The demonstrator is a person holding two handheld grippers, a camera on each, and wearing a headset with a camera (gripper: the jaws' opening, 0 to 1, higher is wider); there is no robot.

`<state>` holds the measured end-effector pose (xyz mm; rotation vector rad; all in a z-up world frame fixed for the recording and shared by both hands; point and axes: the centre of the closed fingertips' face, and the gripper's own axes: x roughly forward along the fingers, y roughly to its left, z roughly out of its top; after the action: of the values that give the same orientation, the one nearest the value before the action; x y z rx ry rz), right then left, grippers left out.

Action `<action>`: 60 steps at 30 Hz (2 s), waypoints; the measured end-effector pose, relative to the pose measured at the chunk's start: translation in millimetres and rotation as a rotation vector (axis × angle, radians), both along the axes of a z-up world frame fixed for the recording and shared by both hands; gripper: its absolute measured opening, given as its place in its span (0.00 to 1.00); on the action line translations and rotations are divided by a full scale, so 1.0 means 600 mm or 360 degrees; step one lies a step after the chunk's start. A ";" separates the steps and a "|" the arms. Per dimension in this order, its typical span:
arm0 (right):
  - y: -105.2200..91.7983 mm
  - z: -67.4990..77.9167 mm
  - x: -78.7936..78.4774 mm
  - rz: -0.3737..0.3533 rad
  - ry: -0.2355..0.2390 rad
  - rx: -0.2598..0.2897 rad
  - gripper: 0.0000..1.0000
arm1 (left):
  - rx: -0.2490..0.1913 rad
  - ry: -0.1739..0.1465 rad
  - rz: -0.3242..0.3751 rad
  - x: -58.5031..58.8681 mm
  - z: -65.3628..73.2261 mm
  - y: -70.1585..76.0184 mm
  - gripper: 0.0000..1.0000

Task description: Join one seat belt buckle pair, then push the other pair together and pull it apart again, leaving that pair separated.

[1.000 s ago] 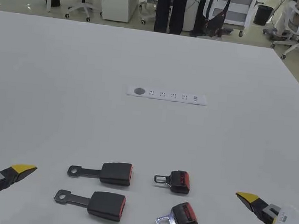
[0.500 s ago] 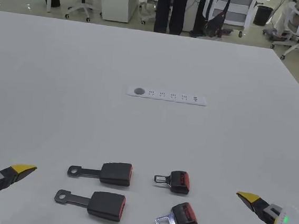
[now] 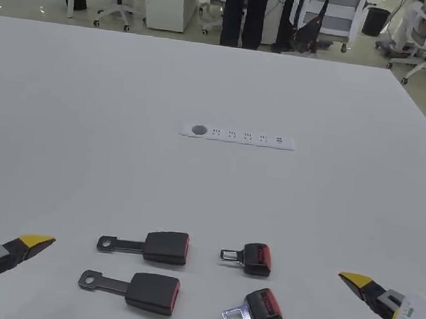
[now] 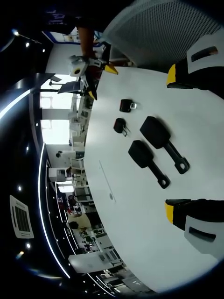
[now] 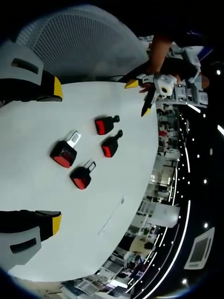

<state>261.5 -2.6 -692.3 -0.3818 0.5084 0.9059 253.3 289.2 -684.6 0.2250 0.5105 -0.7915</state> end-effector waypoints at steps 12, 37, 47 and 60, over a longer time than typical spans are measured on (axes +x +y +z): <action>0.001 0.001 -0.003 0.0014 0.0005 -0.0022 0.99 | -0.0008 0.0003 0.0004 0.002 0.001 -0.002 1.00; -0.002 -0.004 -0.003 0.0059 0.0024 -0.0055 0.99 | 0.0008 0.0010 0.0001 0.000 0.011 -0.013 1.00; -0.003 -0.009 0.001 0.0080 0.0046 -0.0075 0.99 | 0.0021 0.0026 -0.0018 0.005 0.006 -0.009 1.00; -0.008 -0.028 0.008 0.0226 0.0061 -0.0210 0.91 | 0.0101 0.0059 -0.0093 0.017 0.000 -0.018 0.96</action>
<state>266.3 -7.3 -709.1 -0.5260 0.5837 1.0210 263.6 278.2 -684.5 0.2854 0.5664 -0.8382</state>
